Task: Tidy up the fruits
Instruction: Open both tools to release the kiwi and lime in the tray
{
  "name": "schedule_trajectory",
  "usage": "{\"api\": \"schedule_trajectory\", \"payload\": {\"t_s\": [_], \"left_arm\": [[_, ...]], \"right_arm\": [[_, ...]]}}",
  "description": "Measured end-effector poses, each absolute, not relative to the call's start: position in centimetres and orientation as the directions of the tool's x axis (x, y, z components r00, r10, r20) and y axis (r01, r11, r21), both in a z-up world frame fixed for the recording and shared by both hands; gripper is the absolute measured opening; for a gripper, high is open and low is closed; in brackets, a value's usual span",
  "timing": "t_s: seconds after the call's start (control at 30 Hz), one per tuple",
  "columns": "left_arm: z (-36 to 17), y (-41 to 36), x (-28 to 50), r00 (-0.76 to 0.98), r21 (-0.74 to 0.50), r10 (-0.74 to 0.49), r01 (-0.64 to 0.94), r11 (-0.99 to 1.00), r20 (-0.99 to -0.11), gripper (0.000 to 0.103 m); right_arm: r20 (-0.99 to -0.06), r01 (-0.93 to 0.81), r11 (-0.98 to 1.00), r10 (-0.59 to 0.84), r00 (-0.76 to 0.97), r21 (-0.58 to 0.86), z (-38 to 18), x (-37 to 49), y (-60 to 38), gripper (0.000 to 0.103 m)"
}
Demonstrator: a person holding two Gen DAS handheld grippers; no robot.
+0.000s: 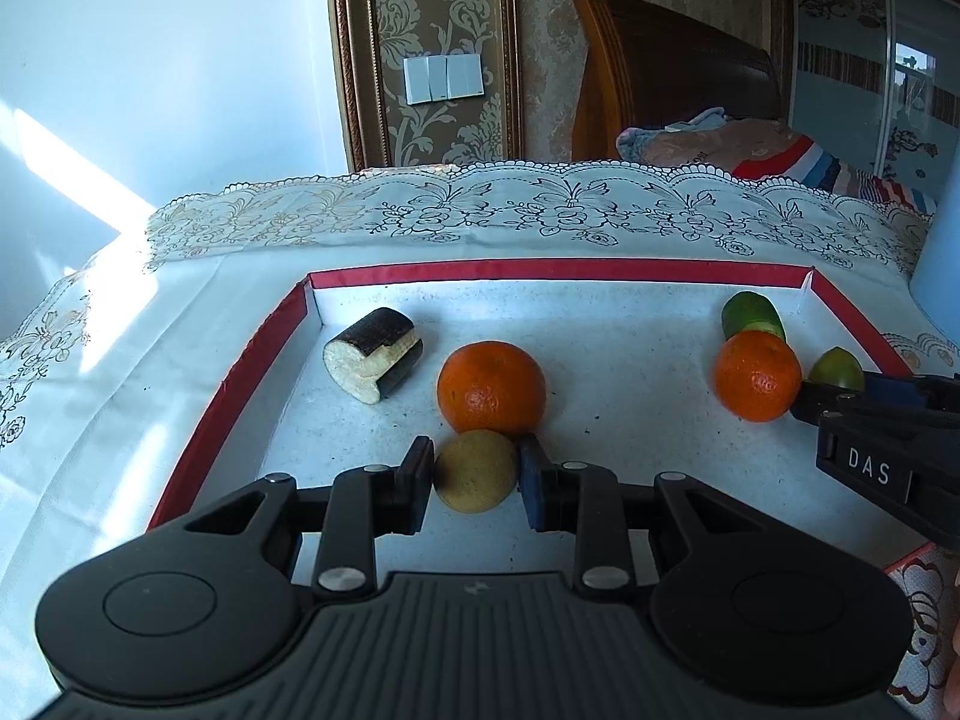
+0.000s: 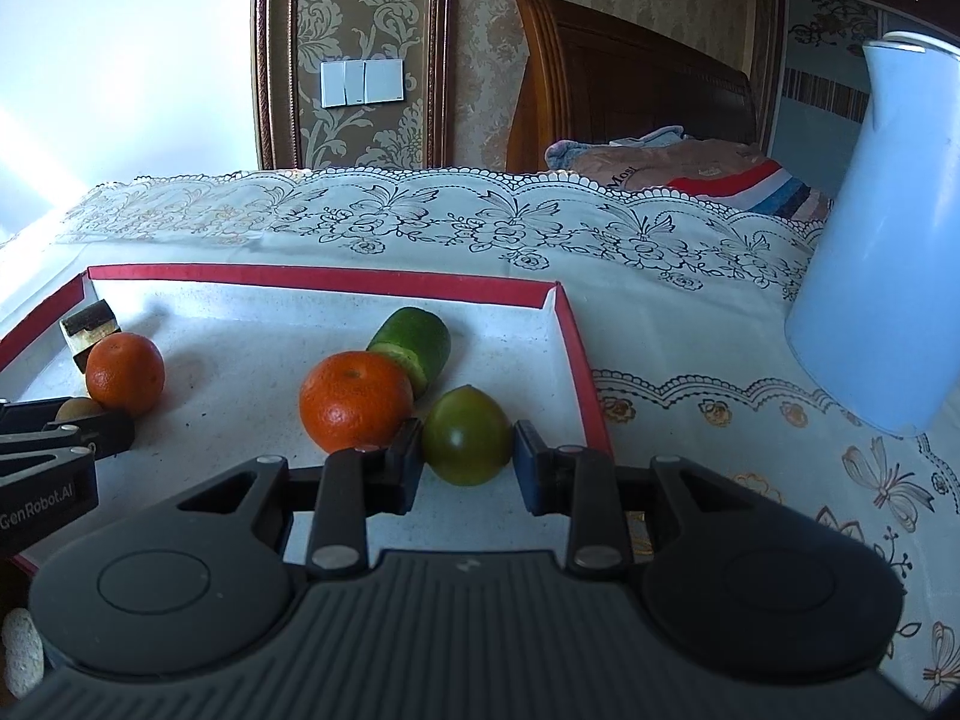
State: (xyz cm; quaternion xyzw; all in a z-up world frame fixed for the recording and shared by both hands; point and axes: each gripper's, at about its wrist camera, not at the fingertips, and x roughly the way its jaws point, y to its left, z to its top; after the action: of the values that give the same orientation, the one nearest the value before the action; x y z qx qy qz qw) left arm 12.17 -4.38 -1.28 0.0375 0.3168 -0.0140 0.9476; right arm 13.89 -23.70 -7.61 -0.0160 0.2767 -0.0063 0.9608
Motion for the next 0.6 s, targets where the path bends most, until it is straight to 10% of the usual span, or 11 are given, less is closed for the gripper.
{"api": "schedule_trajectory", "payload": {"t_s": [0.23, 0.33, 0.6], "left_arm": [[-1.22, -4.32, 12.04, 0.798, 0.062, 0.0, 0.046, 0.997, -0.602, 0.032], [-1.26, -4.08, 12.14, 0.793, 0.052, -0.006, 0.048, 0.998, -0.609, 0.079], [-1.27, -4.36, 11.84, 0.797, 0.062, -0.012, 0.063, 0.996, -0.604, 0.08]], "right_arm": [[-0.534, 0.004, 1.0, -0.018, 0.845, -0.026, -7.62, 13.87, -23.74, 0.031], [-0.538, 0.003, 1.0, -0.014, 0.843, -0.021, -7.57, 13.91, -23.82, 0.031], [-0.539, -0.004, 1.0, -0.01, 0.842, -0.025, -7.47, 13.79, -23.82, 0.04]]}}
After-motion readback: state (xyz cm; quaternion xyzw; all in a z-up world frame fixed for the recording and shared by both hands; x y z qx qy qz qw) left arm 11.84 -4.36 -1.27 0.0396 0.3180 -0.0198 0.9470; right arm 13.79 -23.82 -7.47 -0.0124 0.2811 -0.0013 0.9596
